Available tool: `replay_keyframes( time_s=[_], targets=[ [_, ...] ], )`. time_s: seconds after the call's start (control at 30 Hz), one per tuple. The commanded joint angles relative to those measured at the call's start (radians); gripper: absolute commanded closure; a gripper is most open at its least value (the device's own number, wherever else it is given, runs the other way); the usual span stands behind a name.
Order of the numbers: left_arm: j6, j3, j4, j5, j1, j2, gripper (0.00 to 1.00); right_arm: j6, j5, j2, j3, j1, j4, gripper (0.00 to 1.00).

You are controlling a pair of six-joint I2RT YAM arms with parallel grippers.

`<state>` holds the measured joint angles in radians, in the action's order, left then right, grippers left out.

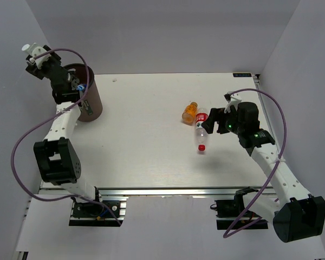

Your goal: Put the plastic bottles in the bin

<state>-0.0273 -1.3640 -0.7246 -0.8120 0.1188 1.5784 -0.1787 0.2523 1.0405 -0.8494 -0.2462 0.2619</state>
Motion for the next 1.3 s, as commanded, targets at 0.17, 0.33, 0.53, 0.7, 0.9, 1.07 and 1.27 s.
replay_keyframes(
  time_s=[0.17,0.33,0.53,0.7,0.9,1.07,1.27],
  targets=[
    [-0.163,-0.112,-0.305,-0.079,-0.001,0.161,0.62,0.053,-0.022,-0.014,-0.030,0.002,-0.036,0.11],
    [-0.232,-0.171,-0.358,-0.079,-0.001,0.267,0.62,0.073,-0.001,0.004,-0.033,0.002,-0.044,0.11],
    [-0.148,-0.152,-0.321,-0.073,-0.001,0.264,0.56,0.081,-0.005,0.030,-0.040,0.002,-0.050,0.11],
    [-0.128,-0.002,-0.403,-0.087,-0.001,0.256,0.56,0.084,-0.013,0.049,-0.040,0.002,-0.044,0.11],
    [-0.109,0.139,-0.456,-0.096,-0.005,0.255,0.56,0.085,-0.015,0.053,-0.037,0.004,-0.046,0.11],
    [-0.079,0.180,-0.420,-0.090,-0.008,0.261,0.47,0.084,-0.015,0.055,-0.036,0.004,-0.049,0.11],
    [-0.053,0.238,-0.371,-0.084,-0.010,0.246,0.19,0.077,-0.015,0.070,-0.034,0.004,-0.052,0.11]
  ],
)
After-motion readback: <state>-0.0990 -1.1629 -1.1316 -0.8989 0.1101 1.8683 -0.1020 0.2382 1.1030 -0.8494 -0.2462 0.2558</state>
